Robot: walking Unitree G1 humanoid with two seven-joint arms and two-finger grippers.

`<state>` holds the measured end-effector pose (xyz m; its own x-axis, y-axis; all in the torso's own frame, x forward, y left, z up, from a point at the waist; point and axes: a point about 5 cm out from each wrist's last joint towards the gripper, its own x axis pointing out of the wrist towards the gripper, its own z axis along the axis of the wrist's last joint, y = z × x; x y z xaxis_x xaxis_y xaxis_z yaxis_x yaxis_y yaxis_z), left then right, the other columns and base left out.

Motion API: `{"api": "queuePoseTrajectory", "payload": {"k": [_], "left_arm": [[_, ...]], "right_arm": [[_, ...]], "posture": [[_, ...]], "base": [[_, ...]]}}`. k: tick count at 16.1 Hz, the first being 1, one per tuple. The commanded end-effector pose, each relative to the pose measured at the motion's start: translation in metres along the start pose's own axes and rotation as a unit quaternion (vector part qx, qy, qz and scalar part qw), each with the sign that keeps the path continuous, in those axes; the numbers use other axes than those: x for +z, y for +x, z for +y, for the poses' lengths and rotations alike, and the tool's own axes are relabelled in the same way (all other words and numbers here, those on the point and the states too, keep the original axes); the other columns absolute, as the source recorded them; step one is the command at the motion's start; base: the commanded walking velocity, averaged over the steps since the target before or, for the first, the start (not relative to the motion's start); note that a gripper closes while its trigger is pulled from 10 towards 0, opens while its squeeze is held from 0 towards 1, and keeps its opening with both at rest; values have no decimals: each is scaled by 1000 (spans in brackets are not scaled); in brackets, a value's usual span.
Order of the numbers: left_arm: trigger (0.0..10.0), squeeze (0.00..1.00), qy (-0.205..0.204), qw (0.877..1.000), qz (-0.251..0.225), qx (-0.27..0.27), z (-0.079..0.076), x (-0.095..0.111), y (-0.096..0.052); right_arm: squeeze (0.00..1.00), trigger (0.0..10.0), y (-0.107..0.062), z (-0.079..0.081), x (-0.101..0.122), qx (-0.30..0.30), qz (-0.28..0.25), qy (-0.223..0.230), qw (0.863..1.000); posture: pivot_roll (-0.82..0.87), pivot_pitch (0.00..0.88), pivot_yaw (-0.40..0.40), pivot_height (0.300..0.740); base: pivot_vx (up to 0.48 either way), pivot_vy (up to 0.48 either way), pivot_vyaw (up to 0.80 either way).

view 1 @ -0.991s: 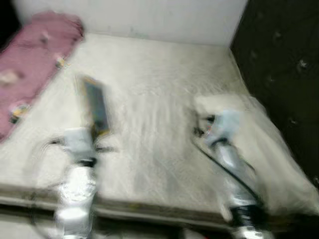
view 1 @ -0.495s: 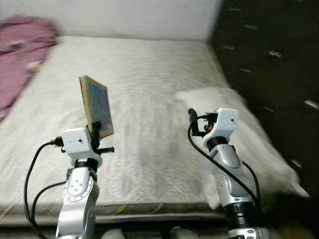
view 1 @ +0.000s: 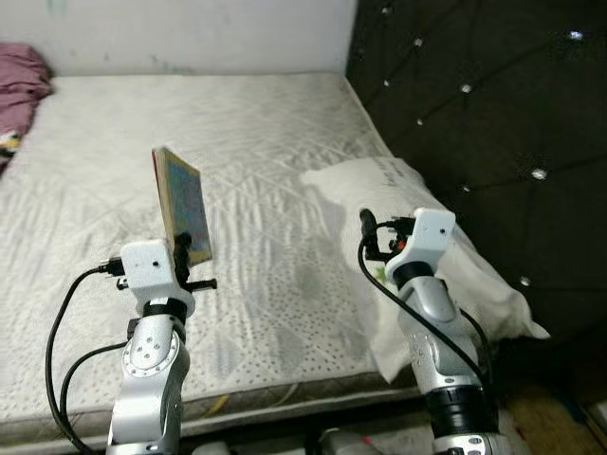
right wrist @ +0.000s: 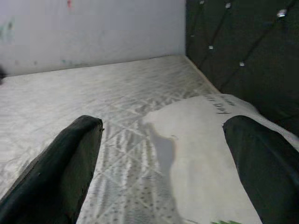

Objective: Clean up the room

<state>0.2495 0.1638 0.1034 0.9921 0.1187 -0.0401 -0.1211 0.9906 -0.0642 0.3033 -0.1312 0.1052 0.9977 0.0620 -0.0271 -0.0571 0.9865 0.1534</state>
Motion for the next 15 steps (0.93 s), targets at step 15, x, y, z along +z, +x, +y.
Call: {"api": "queuePoseTrajectory", "payload": {"k": [15], "left_arm": [[10000, 0, -18, 1000, -9, -11, -3, 4, -2]], "right_arm": [[0, 10000, 0, -1, 4, 10, -8, -3, 1000]], "posture": [[-19, 13, -38, 690]], "base": [[0, 0, 0]]}}
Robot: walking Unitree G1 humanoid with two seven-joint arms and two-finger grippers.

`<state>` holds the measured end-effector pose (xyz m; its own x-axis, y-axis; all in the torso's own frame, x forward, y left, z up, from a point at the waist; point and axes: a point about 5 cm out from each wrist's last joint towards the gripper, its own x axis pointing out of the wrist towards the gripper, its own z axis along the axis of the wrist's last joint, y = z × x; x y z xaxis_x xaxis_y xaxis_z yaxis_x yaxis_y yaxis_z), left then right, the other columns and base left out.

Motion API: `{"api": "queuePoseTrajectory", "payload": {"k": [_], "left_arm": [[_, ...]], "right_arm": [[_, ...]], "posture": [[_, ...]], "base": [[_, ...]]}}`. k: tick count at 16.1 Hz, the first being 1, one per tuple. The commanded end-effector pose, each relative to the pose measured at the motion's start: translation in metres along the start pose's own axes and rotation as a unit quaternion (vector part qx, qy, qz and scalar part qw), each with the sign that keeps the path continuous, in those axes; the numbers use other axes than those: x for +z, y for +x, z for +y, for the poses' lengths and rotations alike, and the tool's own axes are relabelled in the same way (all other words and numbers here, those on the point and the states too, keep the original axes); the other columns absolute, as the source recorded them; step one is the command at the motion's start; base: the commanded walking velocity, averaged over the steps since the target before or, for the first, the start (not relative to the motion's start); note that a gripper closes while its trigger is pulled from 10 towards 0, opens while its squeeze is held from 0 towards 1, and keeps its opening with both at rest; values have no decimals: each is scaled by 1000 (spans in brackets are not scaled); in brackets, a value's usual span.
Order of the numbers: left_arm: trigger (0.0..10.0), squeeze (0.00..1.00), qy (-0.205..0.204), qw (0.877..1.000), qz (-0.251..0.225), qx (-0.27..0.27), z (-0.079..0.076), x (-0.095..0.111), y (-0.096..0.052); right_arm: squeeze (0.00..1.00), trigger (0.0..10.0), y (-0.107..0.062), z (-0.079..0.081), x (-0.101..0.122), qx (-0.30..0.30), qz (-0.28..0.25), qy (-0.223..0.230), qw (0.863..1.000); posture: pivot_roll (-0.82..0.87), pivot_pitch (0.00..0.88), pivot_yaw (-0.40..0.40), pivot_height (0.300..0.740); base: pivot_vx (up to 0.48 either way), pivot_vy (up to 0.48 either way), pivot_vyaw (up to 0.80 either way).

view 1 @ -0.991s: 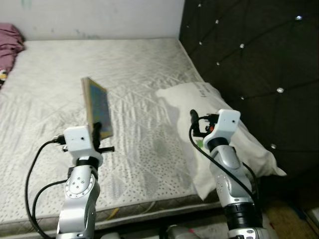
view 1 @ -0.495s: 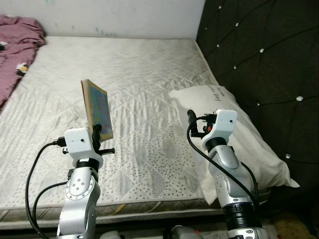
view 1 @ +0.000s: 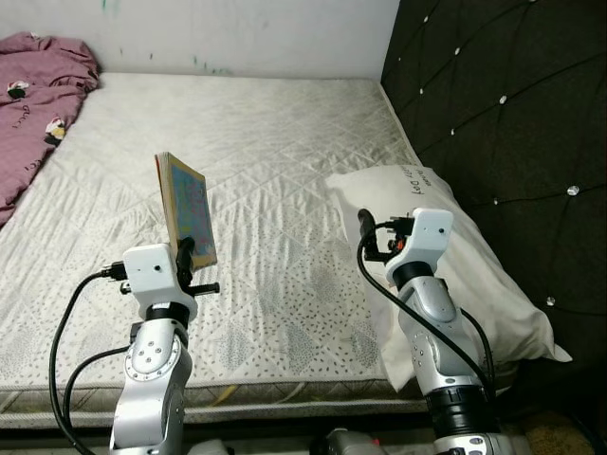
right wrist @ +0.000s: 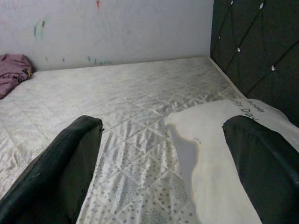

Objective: Clean up the room

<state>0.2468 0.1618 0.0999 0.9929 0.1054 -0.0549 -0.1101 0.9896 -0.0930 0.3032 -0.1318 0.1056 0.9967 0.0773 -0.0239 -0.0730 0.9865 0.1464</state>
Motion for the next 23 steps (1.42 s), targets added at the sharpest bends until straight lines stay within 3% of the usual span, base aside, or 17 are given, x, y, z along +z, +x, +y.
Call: {"api": "queuePoseTrajectory", "payload": {"k": [1, 8, 12, 19, 23], "left_arm": [[10000, 0, -4, 1000, -17, -5, -1, 8, 1], [10000, 0, -11, 1000, -21, -14, -2, 9, 1], [10000, 0, -23, 999, -19, -23, -4, 10, 1], [10000, 0, -59, 997, -19, -42, -5, 12, 1], [10000, 0, -58, 997, -24, -46, -4, 14, 2]], "right_arm": [[0, 10000, 0, 0, 4, 2, -7, -1, 1000], [0, 10000, 2, 0, 4, 1, -7, -5, 1000], [0, 10000, 1, 0, 4, 2, -7, -4, 1000], [0, 10000, -1, 1, 3, 8, -3, -15, 1000], [0, 10000, -3, 0, 3, 9, -2, -17, 1000]], "posture": [[-19, 13, -38, 675], [-20, 17, -38, 661], [-21, 24, -40, 621], [-24, 41, -50, 621], [-31, 46, -52, 621]], "base": [[0, 0, 0], [0, 0, 0], [0, 0, 0], [0, 0, 0], [0, 0, 0]]}}
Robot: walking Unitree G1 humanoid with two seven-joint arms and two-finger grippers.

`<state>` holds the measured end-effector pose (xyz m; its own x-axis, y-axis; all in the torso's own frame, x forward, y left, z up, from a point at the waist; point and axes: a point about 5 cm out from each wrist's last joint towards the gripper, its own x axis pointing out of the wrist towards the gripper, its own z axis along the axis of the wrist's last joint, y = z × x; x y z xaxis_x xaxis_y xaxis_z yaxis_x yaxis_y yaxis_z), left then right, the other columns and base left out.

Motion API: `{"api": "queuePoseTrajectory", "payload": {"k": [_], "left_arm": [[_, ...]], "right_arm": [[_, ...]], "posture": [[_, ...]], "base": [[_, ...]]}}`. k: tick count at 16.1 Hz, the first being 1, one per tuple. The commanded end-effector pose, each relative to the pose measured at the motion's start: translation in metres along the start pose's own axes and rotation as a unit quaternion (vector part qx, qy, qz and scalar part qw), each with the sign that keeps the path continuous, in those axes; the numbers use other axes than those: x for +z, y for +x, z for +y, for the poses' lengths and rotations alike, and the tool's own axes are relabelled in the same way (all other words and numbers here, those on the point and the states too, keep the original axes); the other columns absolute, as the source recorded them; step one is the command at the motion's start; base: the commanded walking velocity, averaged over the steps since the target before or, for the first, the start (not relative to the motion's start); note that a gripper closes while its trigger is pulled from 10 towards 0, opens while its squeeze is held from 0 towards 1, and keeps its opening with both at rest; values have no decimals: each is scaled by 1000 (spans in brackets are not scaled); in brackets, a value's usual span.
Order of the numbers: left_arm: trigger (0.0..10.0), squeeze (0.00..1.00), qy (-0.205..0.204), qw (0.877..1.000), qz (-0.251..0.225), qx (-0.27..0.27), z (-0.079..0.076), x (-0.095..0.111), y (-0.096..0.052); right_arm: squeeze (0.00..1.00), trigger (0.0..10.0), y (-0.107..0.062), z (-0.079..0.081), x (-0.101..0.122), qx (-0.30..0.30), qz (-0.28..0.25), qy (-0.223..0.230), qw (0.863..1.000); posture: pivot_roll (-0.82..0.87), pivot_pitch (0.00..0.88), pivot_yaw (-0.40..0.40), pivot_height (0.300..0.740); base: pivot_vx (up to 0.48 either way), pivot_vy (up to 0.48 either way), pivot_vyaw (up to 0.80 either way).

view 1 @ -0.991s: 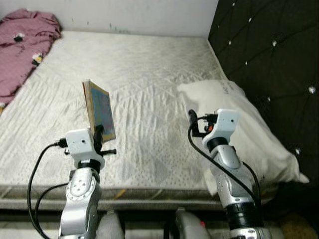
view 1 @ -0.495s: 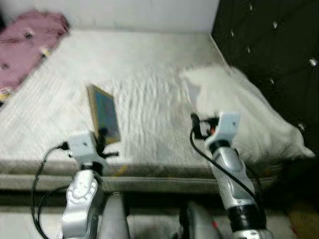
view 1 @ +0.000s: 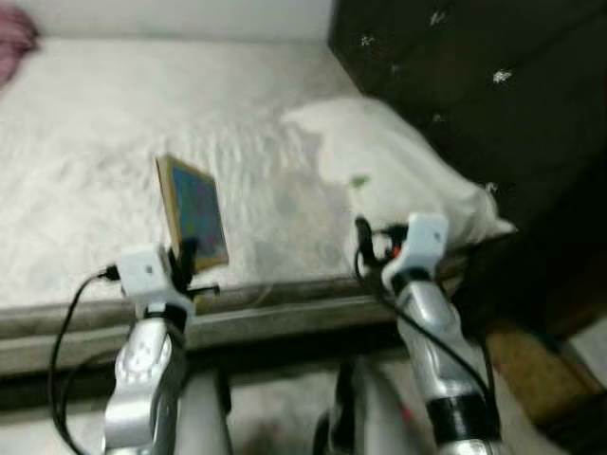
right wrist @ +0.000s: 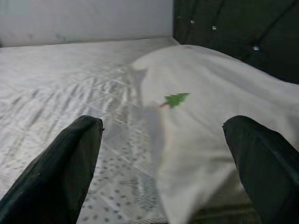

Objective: Clean up the room

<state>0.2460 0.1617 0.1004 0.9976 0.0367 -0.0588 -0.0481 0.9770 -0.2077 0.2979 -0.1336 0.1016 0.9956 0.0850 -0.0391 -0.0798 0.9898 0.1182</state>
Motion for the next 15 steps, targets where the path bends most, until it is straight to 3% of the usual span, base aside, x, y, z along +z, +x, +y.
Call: {"api": "queuePoseTrajectory", "payload": {"k": [1, 7, 15], "left_arm": [[10000, 0, -1, 999, -30, -15, -6, 13, 3], [10000, 0, -4, 999, -36, -22, -6, 15, 4], [10000, 0, -6, 999, -39, -30, -8, 15, 4]], "right_arm": [[0, 10000, 2, 2, 7, 6, -10, -4, 1000], [0, 10000, 3, 2, 7, 11, -9, -9, 1000], [0, 10000, 3, 2, 9, 11, -12, -13, 1000]], "posture": [[-32, 45, -52, 621], [-29, 43, -55, 621], [-35, 43, -56, 621]], "base": [[0, 0, 0], [140, 0, 0], [408, 0, 0]]}}
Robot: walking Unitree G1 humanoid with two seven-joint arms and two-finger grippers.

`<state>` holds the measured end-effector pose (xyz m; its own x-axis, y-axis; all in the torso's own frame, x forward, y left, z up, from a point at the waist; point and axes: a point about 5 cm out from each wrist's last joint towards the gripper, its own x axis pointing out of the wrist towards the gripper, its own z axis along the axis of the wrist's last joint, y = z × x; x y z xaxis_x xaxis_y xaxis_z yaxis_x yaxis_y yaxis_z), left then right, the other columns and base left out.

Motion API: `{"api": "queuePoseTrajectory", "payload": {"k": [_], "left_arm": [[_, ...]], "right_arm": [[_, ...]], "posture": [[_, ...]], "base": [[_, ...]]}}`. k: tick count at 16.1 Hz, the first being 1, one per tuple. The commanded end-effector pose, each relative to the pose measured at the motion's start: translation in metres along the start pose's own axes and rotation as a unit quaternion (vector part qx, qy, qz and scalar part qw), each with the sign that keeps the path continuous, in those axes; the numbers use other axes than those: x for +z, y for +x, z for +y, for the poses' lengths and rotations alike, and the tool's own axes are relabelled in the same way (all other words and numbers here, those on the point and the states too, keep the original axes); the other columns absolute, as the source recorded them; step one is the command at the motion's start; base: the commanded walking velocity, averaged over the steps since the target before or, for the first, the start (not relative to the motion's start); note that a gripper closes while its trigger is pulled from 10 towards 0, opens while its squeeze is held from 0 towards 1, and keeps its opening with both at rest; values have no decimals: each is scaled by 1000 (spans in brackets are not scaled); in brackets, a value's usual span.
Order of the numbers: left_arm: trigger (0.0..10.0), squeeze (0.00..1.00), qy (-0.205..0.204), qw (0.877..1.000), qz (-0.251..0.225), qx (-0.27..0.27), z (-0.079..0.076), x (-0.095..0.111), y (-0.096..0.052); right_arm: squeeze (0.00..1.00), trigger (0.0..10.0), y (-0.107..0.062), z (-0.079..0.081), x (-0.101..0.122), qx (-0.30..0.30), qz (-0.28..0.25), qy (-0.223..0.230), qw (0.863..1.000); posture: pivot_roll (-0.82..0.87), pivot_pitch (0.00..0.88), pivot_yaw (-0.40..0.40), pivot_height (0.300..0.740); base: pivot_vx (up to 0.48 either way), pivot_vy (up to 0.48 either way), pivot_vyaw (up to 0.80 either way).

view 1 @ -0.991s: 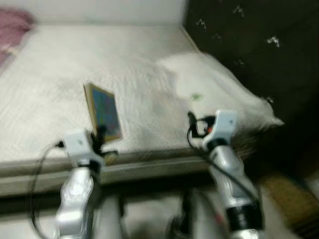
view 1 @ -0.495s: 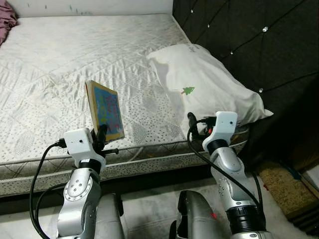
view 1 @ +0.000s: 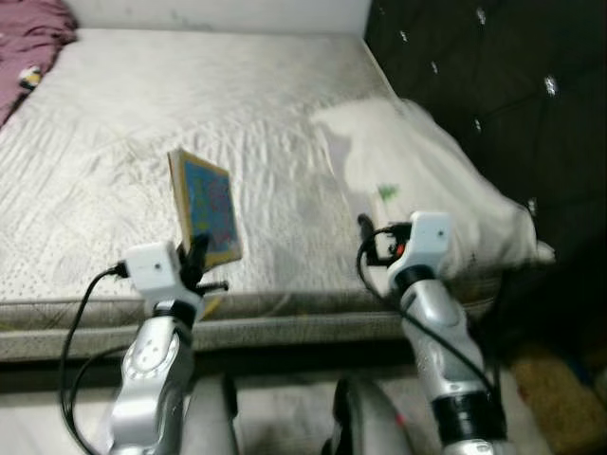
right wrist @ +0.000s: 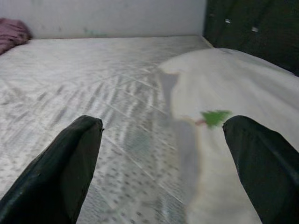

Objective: Clean up the room

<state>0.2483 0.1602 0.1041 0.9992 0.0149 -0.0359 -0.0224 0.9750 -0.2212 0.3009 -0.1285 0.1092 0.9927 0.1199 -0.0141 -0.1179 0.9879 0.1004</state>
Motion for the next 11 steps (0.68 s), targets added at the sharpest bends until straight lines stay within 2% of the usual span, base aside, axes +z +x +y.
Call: {"api": "queuePoseTrajectory", "payload": {"k": [1, 5, 8, 11], "left_arm": [[10000, 0, 1, 999, -29, -15, -5, 11, 3], [10000, 0, 0, 1000, -24, -9, -6, 10, 2], [10000, 0, -13, 1000, -8, -17, -8, 6, 4], [10000, 0, -52, 997, 44, -35, -16, -8, 12]], "right_arm": [[0, 10000, 0, -4, 2, -8, -1, -4, 1000], [0, 10000, -4, -2, 1, -6, 1, -4, 1000], [0, 10000, -7, -2, -1, -6, 3, -2, 1000], [0, 10000, -10, -6, 1, -10, 3, 1, 1000]], "posture": [[-35, 43, -56, 621], [-40, 51, -54, 621], [-47, 57, -51, 621], [-65, 62, -50, 611]], "base": [[480, 0, 0], [344, 0, 0], [0, 0, 0], [0, 0, 0]]}}
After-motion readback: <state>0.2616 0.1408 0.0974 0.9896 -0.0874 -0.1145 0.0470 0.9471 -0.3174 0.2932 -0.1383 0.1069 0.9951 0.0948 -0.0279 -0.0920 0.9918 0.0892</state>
